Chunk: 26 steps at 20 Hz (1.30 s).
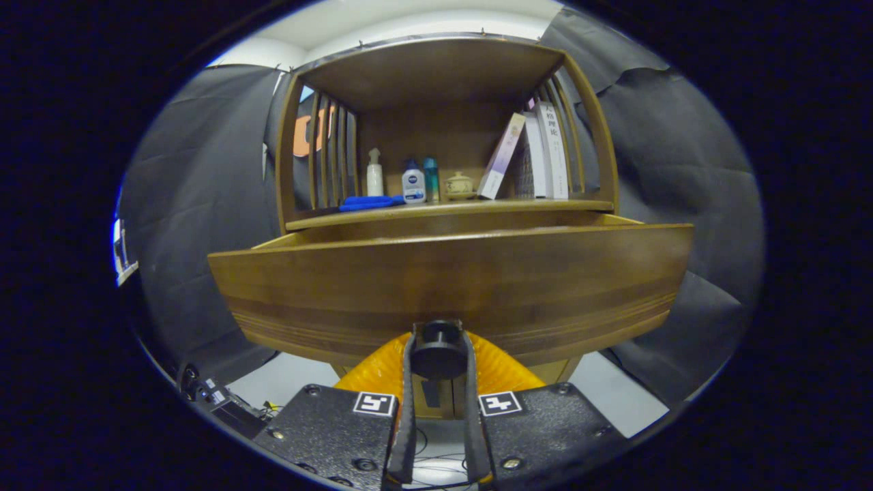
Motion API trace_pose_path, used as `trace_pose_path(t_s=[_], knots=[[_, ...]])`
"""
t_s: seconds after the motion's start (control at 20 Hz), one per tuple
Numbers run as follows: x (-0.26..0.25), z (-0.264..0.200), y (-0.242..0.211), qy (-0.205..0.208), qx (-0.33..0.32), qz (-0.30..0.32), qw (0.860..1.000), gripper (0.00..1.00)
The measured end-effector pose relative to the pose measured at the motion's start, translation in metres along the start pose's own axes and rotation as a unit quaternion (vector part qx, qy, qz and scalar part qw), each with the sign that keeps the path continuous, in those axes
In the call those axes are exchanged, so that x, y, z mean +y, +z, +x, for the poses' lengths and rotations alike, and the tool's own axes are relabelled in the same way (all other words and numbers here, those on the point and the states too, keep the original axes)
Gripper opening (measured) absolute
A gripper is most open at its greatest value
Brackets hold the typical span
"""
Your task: Pull open the drawer, take out the items inside it, and place them on the countertop above the cabinet.
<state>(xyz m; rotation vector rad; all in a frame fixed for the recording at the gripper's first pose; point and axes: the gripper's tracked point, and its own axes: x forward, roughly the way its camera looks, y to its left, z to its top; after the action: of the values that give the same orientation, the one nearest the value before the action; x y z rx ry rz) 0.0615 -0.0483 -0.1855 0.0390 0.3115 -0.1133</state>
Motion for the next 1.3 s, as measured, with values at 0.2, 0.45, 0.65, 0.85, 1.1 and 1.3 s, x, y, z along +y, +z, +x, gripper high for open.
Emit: trace_pose_path(t_s=[0.2, 0.45, 0.65, 0.85, 1.1, 1.3], knots=[[0.003, -0.021, -0.008, 0.010, 0.008, -0.008, 1.000, 0.32], [0.004, -0.032, -0.015, 0.013, 0.018, -0.004, 1.000, 0.32], [0.005, -0.035, -0.016, 0.011, 0.023, -0.005, 1.000, 0.32], [0.003, -0.039, -0.015, 0.006, 0.051, -0.009, 0.999, 0.43], [0.011, -0.062, 0.017, 0.039, 0.065, -0.018, 0.997, 0.71], [0.027, -0.073, 0.060, 0.074, 0.070, -0.030, 0.994, 0.83]])
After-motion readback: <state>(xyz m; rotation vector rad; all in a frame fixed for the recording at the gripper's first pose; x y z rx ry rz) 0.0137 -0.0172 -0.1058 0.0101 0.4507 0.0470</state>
